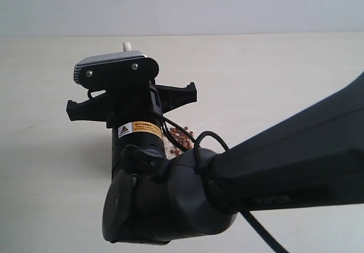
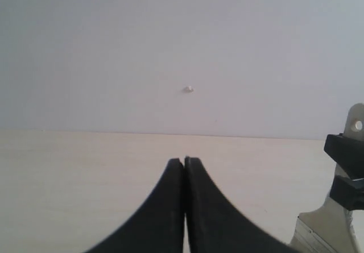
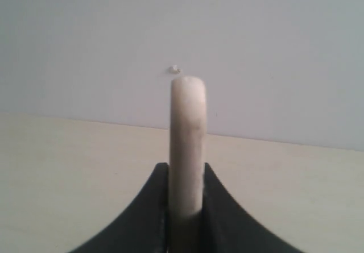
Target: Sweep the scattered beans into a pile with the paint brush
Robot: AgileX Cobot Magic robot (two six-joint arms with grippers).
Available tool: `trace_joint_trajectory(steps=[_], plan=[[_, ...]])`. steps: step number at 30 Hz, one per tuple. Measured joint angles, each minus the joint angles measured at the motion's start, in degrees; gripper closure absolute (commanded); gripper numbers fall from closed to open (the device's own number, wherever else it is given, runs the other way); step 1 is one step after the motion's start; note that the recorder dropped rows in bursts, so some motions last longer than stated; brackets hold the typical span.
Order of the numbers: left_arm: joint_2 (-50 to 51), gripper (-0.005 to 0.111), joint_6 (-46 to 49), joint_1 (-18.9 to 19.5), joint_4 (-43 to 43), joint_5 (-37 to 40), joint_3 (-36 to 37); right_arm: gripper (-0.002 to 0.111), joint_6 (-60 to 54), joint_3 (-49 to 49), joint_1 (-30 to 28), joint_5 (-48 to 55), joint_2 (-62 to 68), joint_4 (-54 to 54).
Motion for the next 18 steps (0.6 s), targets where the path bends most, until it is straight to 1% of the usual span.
trace_joint_trajectory(steps=[11,18], plan=[[0.0,0.107,0.0,0.0,0.0,0.0,0.0,0.108,0.0,-1.3,0.0,0.0,-0.6,-3.2],[0.0,0.107,0.0,0.0,0.0,0.0,0.0,0.108,4.5,-2.5,-1.3,-0.4,1.1,-3.2]])
